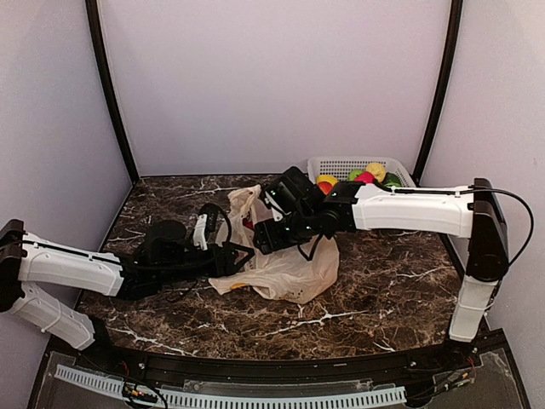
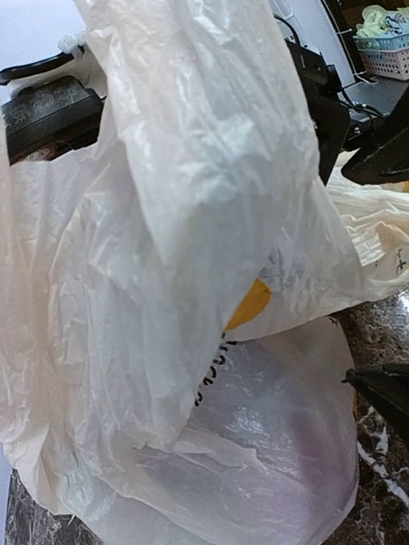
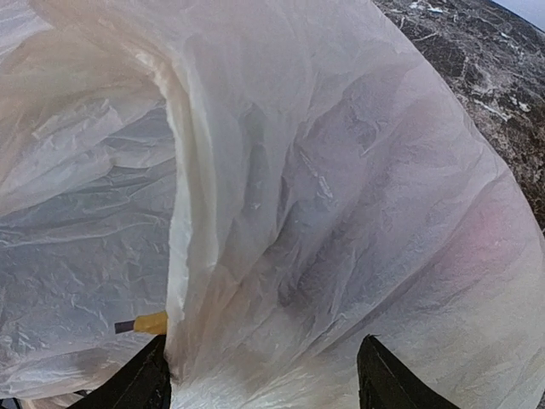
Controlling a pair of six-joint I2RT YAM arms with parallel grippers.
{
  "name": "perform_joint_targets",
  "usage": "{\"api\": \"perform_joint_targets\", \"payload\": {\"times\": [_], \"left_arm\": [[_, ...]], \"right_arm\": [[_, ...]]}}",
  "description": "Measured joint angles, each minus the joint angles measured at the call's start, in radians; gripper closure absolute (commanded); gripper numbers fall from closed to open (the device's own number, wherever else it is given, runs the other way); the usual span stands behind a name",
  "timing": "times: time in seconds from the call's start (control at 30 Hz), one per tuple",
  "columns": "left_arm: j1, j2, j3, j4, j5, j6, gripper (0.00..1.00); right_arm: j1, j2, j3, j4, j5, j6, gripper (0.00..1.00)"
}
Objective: Untie the knot of the plastic bag and take out the fruit
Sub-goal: Open the bag opening for the takeout bag.
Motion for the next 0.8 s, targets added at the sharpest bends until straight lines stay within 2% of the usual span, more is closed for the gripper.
{"api": "perform_joint_targets", "payload": {"times": [0.27,0.47,0.53,0.67,0.77,0.8], "left_arm": [[-0.010,0.095,0.076,-0.025,-0.090,0.007,0.51],[-0.021,0.138,0.115,-0.052,-0.129,0.005,0.74],[-0.023,0.145,0.119,-0.060,-0.135,0.008,0.82],[-0.027,0.146,0.119,-0.079,-0.146,0.009,0.95],[-0.028,0.145,0.118,-0.087,-0.159,0.013,0.99],[-0.028,0.143,0.118,-0.088,-0.164,0.014,0.99]], "right_arm": [[-0.022,0.004,0.000,0.034,0.003,0.016,0.41],[-0.023,0.026,0.002,0.055,-0.008,0.019,0.51],[-0.023,0.032,0.002,0.063,-0.015,0.023,0.58],[-0.023,0.046,0.003,0.089,-0.038,0.032,0.85],[-0.026,0.056,0.006,0.102,-0.048,0.044,1.00],[-0.027,0.056,0.006,0.104,-0.051,0.046,1.00]]}}
